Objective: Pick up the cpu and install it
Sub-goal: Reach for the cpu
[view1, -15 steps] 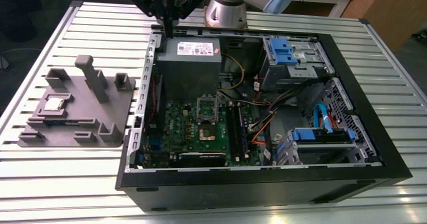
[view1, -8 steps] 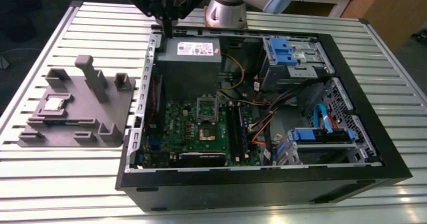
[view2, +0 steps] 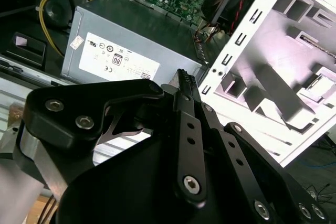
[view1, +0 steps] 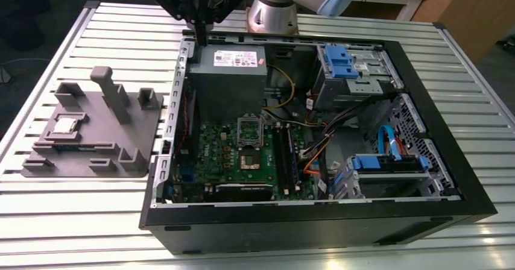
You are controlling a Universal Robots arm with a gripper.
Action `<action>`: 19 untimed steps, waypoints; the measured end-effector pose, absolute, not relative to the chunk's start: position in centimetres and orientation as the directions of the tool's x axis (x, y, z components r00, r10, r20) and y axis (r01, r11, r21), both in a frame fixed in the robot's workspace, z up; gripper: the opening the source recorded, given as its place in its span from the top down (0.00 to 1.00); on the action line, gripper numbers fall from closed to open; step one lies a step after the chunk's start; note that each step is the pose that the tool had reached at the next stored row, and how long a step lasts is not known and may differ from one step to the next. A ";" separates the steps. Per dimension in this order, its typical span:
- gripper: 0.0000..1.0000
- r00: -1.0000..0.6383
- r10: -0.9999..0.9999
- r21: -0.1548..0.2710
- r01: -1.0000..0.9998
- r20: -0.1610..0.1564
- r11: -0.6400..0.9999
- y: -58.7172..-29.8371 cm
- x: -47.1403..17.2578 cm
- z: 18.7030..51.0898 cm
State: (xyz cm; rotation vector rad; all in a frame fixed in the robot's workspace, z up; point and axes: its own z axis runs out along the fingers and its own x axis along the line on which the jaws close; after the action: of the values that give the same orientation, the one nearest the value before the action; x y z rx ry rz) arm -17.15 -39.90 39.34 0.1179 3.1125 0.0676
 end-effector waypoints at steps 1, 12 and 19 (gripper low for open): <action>0.90 -0.997 0.076 0.044 0.075 -0.024 0.996 -39.9 -17.2 39.3; 0.90 -0.997 0.076 0.044 0.075 -0.024 0.996 -39.9 -17.4 39.3; 0.90 -0.997 0.076 0.044 0.075 -0.024 0.996 -39.9 -17.6 39.3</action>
State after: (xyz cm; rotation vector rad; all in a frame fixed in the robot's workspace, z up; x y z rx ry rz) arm -17.55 -39.89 39.32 0.1180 3.1125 0.0676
